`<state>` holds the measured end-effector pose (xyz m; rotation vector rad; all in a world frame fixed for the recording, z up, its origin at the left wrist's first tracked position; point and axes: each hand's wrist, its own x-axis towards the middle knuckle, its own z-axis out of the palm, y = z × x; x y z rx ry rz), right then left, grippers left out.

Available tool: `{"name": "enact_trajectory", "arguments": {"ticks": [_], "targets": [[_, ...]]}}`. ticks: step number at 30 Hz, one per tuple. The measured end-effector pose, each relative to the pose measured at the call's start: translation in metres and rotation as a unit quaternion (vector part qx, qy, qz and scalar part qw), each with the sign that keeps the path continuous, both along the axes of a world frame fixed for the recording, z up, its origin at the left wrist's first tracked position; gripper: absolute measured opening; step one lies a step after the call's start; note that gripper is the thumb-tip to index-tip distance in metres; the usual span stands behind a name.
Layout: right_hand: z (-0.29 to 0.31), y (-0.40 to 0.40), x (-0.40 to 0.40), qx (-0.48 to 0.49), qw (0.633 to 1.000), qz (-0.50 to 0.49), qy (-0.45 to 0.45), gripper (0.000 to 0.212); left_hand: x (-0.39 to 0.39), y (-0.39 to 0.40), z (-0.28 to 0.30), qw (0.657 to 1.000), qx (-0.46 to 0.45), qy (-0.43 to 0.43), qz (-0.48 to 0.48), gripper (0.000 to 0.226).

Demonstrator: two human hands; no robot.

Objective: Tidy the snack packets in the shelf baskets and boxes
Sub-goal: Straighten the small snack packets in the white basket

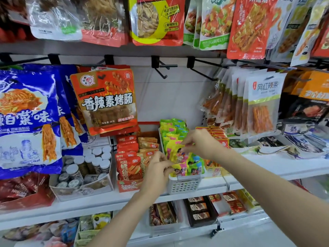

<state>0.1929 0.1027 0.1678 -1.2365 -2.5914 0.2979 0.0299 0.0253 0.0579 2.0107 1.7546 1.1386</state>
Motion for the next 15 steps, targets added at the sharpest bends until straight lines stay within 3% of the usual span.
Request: {"name": "enact_trajectory", "arguments": {"ticks": [3,12,15], "targets": [[-0.014,0.000,-0.009,-0.036,0.999,-0.020,-0.013,0.031,0.000,0.002,-0.003,1.000,0.024,-0.014,0.001,0.010],[-0.023,0.002,-0.015,-0.084,0.996,0.020,-0.014,0.014,-0.006,0.000,0.010,0.997,-0.007,-0.052,-0.048,0.015],[-0.016,0.008,-0.007,-0.092,0.995,0.006,0.033,0.013,-0.007,0.001,0.011,0.996,0.002,-0.068,-0.056,0.013]]}}
